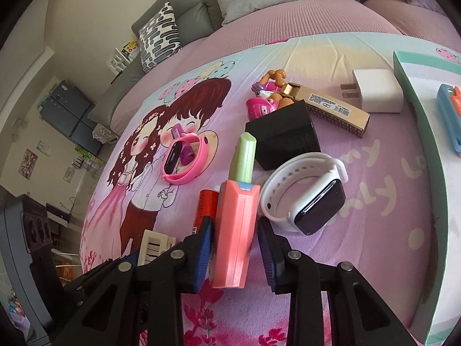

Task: Organize rigid objects
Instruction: 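Grasp pink-green toy knife with right gripper while left gripper holds the clip, then carry the clip and toy knife over the tray with both grippers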

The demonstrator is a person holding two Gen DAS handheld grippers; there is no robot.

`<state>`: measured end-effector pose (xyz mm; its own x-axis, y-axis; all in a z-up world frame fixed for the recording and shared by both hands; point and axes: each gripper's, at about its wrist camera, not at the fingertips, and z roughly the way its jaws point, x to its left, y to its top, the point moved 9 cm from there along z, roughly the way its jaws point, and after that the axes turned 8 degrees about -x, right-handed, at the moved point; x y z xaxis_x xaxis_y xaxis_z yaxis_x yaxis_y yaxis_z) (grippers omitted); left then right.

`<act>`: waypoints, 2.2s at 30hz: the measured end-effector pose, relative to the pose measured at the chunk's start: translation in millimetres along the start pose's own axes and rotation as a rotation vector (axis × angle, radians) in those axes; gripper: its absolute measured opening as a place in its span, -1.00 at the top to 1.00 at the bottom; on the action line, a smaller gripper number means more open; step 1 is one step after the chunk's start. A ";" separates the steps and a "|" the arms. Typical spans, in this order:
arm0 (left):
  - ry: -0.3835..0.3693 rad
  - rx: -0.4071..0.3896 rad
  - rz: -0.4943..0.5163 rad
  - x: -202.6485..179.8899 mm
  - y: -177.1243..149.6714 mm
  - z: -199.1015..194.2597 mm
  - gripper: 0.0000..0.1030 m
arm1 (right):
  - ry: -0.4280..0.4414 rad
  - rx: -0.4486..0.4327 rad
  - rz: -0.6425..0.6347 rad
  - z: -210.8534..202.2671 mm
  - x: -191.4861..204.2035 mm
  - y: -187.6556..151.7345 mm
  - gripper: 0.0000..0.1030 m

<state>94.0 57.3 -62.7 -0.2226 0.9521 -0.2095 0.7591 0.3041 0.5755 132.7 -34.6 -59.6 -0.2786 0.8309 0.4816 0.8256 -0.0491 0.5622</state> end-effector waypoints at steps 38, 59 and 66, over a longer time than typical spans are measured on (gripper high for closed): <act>0.094 -0.025 -0.020 18.5 6.2 -3.5 0.03 | -0.100 0.043 -0.171 1.8 5.6 -9.5 0.50; 0.070 -0.080 -0.069 26.0 15.9 -11.1 0.03 | -0.100 -0.017 -0.185 -8.0 16.6 -2.7 0.57; 0.068 -0.105 -0.064 22.9 21.5 -17.9 0.03 | -0.066 -0.064 -0.130 -20.5 16.8 7.6 0.58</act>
<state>94.3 86.2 -41.0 -0.3125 0.9293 -0.1966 0.6743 0.3628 0.6432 124.3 -32.5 -33.5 -0.3469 0.8669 0.3581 0.7509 0.0279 0.6598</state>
